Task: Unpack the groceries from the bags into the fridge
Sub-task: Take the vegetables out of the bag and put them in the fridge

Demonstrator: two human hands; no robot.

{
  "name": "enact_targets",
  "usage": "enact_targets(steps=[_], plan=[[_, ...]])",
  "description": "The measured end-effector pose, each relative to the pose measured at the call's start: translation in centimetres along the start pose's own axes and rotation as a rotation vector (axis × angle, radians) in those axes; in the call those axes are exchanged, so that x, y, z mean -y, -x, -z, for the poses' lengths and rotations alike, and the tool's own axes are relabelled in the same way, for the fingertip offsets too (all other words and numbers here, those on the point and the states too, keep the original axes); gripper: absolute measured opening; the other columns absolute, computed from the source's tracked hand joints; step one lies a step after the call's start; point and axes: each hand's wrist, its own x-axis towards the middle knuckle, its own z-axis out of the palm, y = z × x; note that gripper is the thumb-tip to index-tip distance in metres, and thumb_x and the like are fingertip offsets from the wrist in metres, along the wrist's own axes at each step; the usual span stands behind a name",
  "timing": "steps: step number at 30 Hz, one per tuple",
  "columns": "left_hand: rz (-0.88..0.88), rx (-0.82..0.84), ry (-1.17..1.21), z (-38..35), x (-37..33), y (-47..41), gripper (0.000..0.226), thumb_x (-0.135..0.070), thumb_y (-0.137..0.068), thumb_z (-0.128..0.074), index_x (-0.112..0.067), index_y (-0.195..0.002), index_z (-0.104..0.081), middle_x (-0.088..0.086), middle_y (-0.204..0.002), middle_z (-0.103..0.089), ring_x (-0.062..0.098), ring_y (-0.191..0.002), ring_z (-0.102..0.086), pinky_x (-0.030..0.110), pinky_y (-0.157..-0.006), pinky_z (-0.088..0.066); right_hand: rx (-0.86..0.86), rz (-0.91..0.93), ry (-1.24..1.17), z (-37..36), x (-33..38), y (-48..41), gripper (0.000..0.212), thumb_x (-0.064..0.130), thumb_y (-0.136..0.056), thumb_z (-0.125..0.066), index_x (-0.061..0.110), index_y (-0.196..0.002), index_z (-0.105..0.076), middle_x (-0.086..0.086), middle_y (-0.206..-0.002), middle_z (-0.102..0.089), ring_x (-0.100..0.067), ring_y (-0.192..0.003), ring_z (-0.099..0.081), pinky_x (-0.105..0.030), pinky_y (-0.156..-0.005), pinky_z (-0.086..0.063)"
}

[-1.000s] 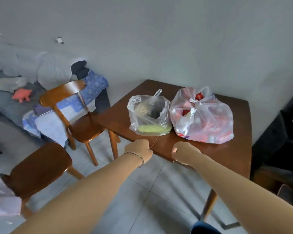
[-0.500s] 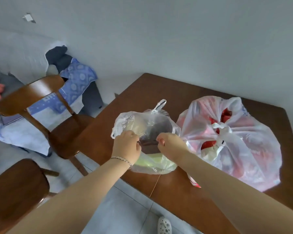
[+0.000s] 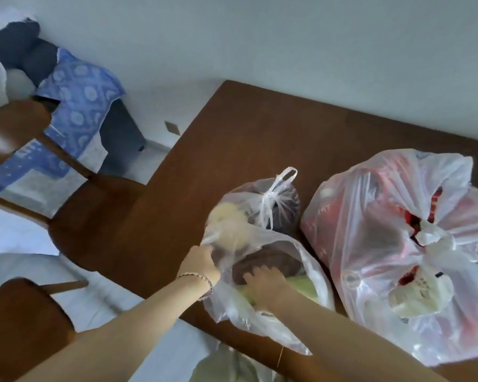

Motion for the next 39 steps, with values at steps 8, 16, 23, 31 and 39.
enact_targets(steps=[8,16,23,31,39], plan=[[-0.355,0.054,-0.263,3.8,0.8,-1.2,0.068,-0.002,-0.086,-0.052,-0.023,-0.143,-0.023,0.004,-0.128,-0.037,0.023,-0.092,-0.061,0.025,-0.073,-0.051,-0.076,-0.138,-0.138,1.9,-0.2,0.9,0.047,0.031,-0.087,-0.06,0.014,-0.128,-0.046,-0.008,-0.128,-0.048,-0.027,-0.118,-0.048,-0.038,-0.095,-0.043],[-0.437,0.096,-0.461,6.8,-2.2,-1.8,0.035,-0.005,-0.09,-0.043,-0.008,-0.123,-0.052,0.011,-0.119,-0.06,0.029,-0.103,-0.061,0.031,-0.082,-0.051,-0.677,-0.17,-0.986,7.0,-1.8,9.7,0.033,0.022,-0.055,-0.083,0.032,-0.08,-0.064,0.014,-0.08,-0.068,0.0,-0.079,-0.064,-0.019,-0.07,-0.055],[-0.332,-0.156,0.241,10.6,-6.9,0.7,0.025,-0.011,-0.09,-0.049,-0.009,-0.101,-0.071,0.008,-0.105,-0.067,0.026,-0.089,-0.062,0.028,-0.077,-0.048,-1.217,-0.13,-1.382,10.6,-2.7,15.0,0.042,0.043,-0.046,-0.075,0.012,-0.069,-0.059,0.009,-0.058,-0.066,0.0,-0.055,-0.062,-0.016,-0.05,-0.049],[-0.81,-1.104,0.842,16.9,-12.6,4.1,0.038,0.0,-0.084,-0.034,0.007,-0.107,-0.063,0.021,-0.11,-0.065,0.028,-0.103,-0.057,0.008,-0.087,-0.034,-1.557,-0.105,-1.209,12.6,-3.3,20.2,0.038,0.044,-0.053,-0.075,0.013,-0.072,-0.063,0.006,-0.067,-0.069,-0.007,-0.064,-0.067,-0.016,-0.055,-0.051],[-1.084,-1.292,0.751,20.8,-16.5,2.6,0.04,0.006,-0.086,-0.029,0.013,-0.115,-0.055,0.028,-0.111,-0.058,0.022,-0.106,-0.046,0.005,-0.096,-0.028,-1.734,-0.389,-1.439,14.0,-4.2,21.9,0.015,0.013,-0.072,-0.077,0.012,-0.075,-0.063,0.002,-0.07,-0.067,-0.001,-0.062,-0.064,-0.013,-0.055,-0.051]])
